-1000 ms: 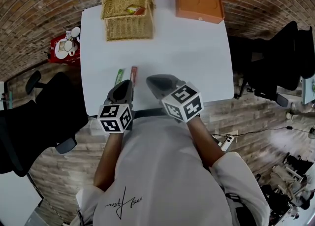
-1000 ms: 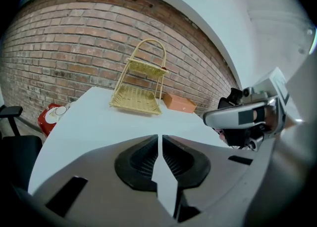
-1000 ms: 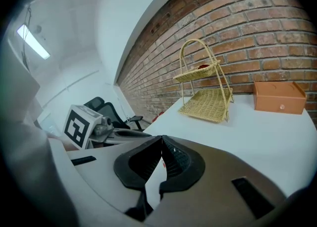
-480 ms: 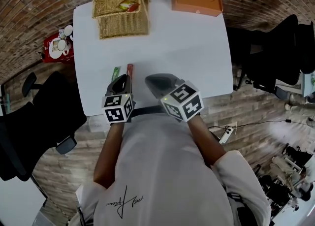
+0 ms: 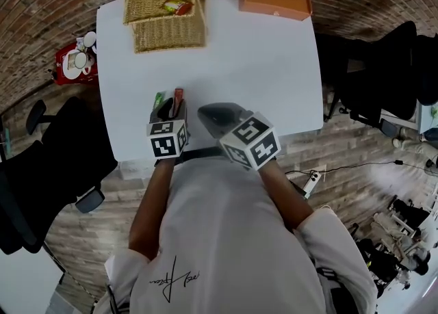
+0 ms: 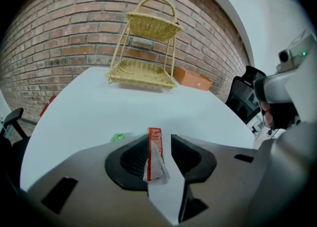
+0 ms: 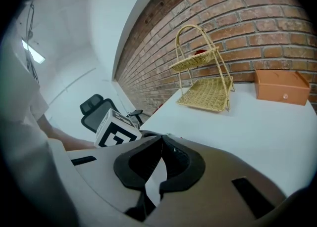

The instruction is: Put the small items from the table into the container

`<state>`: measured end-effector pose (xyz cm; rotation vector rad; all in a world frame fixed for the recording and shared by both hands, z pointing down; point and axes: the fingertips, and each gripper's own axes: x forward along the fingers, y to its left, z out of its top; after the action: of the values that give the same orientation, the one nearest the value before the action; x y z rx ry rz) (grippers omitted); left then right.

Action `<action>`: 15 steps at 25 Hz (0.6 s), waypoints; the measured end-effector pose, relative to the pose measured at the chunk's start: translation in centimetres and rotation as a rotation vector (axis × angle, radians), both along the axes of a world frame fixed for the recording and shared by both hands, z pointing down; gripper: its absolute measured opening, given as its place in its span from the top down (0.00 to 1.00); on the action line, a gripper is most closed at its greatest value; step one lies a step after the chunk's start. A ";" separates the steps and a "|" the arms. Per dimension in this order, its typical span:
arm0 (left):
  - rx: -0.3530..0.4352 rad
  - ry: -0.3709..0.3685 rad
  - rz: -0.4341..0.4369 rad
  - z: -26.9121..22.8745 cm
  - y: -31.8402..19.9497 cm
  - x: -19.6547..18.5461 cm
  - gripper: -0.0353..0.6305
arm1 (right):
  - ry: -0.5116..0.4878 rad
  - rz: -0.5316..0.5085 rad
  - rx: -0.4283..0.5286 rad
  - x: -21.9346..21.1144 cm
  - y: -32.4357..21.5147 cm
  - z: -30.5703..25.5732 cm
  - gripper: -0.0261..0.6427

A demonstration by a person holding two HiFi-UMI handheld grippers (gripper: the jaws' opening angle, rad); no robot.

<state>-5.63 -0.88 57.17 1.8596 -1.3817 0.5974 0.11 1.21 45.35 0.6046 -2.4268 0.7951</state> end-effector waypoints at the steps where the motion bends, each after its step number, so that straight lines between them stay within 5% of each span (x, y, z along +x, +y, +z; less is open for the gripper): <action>1: -0.008 -0.001 0.003 0.3 0.0 0.1 0.76 | 0.001 -0.001 -0.003 0.0 0.0 0.1 0.93; 15: -0.079 -0.046 -0.010 2.6 -0.2 -0.2 0.76 | 0.010 0.012 -0.016 0.5 -0.1 0.4 0.93</action>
<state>-5.78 -1.08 59.75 1.7850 -1.3766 0.6835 0.65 1.08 45.78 0.6165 -2.4076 0.8142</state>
